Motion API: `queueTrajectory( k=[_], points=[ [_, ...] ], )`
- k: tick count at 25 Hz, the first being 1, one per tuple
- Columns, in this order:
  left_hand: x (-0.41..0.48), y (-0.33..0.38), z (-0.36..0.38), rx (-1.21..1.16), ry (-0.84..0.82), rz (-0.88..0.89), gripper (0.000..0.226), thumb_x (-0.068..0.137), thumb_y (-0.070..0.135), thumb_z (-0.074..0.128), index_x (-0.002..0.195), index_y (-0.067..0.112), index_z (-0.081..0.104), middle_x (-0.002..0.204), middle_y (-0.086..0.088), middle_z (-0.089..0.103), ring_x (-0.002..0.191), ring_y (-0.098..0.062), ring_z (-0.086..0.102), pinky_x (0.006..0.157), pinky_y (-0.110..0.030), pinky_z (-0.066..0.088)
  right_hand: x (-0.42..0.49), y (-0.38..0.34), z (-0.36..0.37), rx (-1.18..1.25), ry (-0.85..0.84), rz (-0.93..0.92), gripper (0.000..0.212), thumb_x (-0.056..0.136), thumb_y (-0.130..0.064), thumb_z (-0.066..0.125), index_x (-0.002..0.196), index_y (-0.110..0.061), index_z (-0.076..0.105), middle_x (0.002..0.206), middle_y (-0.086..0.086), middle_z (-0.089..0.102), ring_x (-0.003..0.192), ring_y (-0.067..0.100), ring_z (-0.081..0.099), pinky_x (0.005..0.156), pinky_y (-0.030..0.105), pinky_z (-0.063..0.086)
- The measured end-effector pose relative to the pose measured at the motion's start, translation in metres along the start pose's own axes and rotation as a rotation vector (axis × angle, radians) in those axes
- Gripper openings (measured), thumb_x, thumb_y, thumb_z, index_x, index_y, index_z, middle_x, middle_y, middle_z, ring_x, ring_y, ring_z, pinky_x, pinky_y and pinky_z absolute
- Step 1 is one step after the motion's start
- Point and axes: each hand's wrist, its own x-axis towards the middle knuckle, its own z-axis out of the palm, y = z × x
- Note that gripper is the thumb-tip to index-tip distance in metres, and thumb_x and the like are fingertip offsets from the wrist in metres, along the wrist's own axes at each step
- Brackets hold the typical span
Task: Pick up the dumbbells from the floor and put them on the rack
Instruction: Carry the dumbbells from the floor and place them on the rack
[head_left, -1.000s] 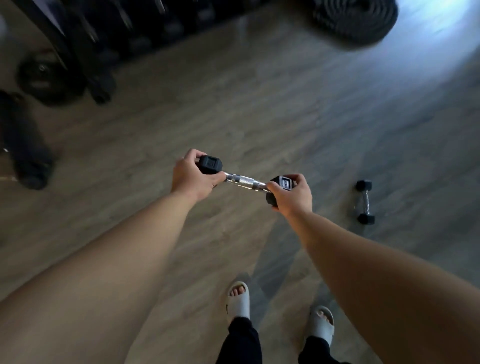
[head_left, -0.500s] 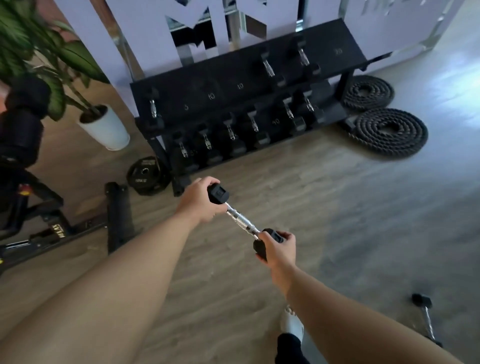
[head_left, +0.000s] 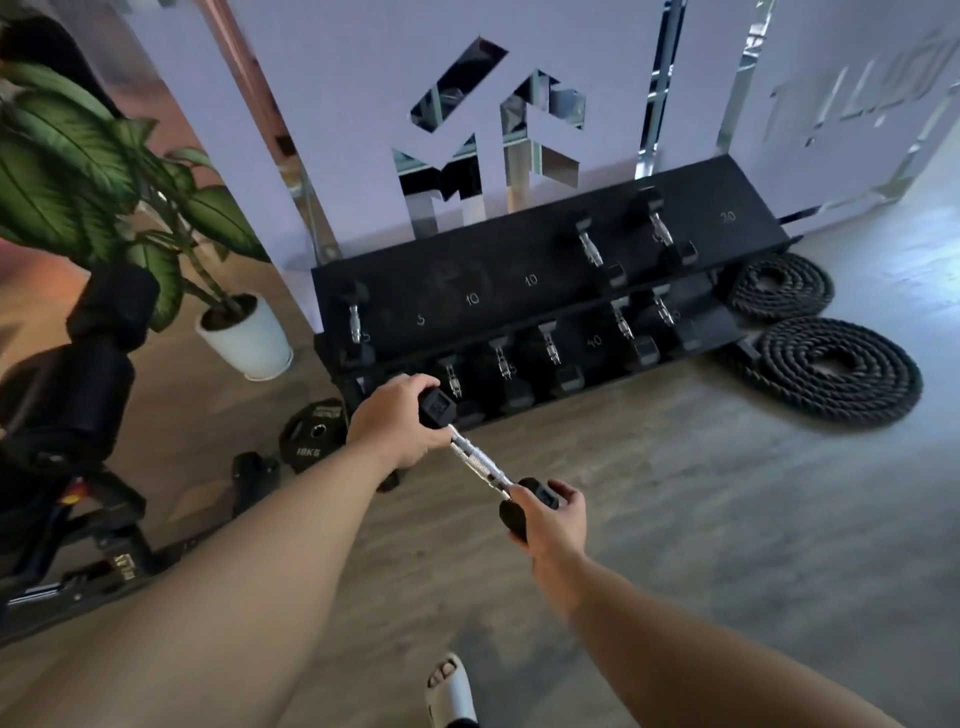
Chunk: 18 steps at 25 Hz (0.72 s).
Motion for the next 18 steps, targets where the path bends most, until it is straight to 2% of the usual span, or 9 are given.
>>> queueTrajectory(
  k=[2,4,8,10,12,14,16,18],
  points=[
    [0.05,-0.023,-0.017,0.021,0.0,0.042,0.08,0.067,0.044,0.087,0.139,0.026,0.057,0.124,0.005,0.066,0.111,-0.021,0.064,0.08,-0.029,0.046,0.016,-0.004,0.052,0.073,0.044,-0.005,0.063,0.077,-0.011,0.091,0.126,-0.025,0.055,0.109,-0.001,0.063,0.102,0.025,0.071,0.09,0.05,0.064],
    [0.097,-0.045,-0.032,0.018,0.002,0.051,0.088,0.066,0.044,0.09,0.144,0.025,0.054,0.132,0.002,0.066,0.114,-0.021,0.064,0.081,-0.026,0.043,0.031,-0.007,0.101,0.112,0.095,-0.021,0.064,0.075,-0.012,0.092,0.126,-0.026,0.056,0.108,-0.001,0.065,0.1,0.023,0.071,0.096,0.053,0.062],
    [0.178,-0.082,-0.056,0.019,-0.084,0.022,0.082,0.063,0.041,0.092,0.137,0.028,0.062,0.12,-0.001,0.071,0.097,-0.018,0.064,0.077,-0.026,0.049,0.063,-0.011,0.182,0.176,0.193,-0.003,0.067,0.071,-0.015,0.094,0.127,-0.028,0.059,0.104,-0.004,0.065,0.1,0.024,0.072,0.097,0.053,0.061],
    [0.214,-0.096,-0.059,0.037,-0.131,0.037,0.081,0.064,0.039,0.093,0.137,0.027,0.063,0.119,0.0,0.071,0.099,-0.018,0.064,0.08,-0.028,0.051,0.081,-0.012,0.212,0.189,0.226,0.021,0.066,0.07,-0.016,0.095,0.125,-0.028,0.059,0.106,-0.003,0.065,0.099,0.025,0.072,0.097,0.053,0.061],
    [0.251,-0.108,-0.055,0.059,-0.155,0.069,0.078,0.065,0.037,0.093,0.136,0.025,0.063,0.118,0.0,0.072,0.104,-0.022,0.067,0.085,-0.03,0.053,0.105,-0.016,0.239,0.172,0.275,0.041,0.065,0.071,-0.018,0.094,0.124,-0.029,0.059,0.116,0.003,0.066,0.093,0.02,0.069,0.089,0.046,0.063],
    [0.285,-0.116,-0.05,0.083,-0.175,0.098,0.072,0.066,0.037,0.092,0.131,0.025,0.064,0.112,0.001,0.073,0.101,-0.023,0.068,0.086,-0.033,0.055,0.133,-0.024,0.26,0.13,0.31,0.054,0.069,0.07,-0.023,0.092,0.128,-0.028,0.056,0.127,0.008,0.061,0.091,0.018,0.067,0.077,0.034,0.058],
    [0.322,-0.124,-0.044,0.118,-0.182,0.12,0.07,0.067,0.04,0.09,0.13,0.026,0.063,0.108,0.001,0.073,0.097,-0.024,0.069,0.085,-0.038,0.058,0.168,-0.033,0.279,0.098,0.305,0.083,0.072,0.068,-0.027,0.092,0.13,-0.026,0.054,0.128,0.009,0.06,0.094,0.022,0.069,0.082,0.037,0.059],
    [0.357,-0.132,-0.04,0.141,-0.175,0.118,0.069,0.069,0.043,0.088,0.13,0.026,0.062,0.107,0.001,0.073,0.096,-0.024,0.068,0.084,-0.039,0.058,0.203,-0.044,0.297,0.067,0.262,0.122,0.07,0.067,-0.029,0.092,0.126,-0.025,0.055,0.118,0.006,0.065,0.093,0.024,0.073,0.09,0.042,0.062]
  ],
)
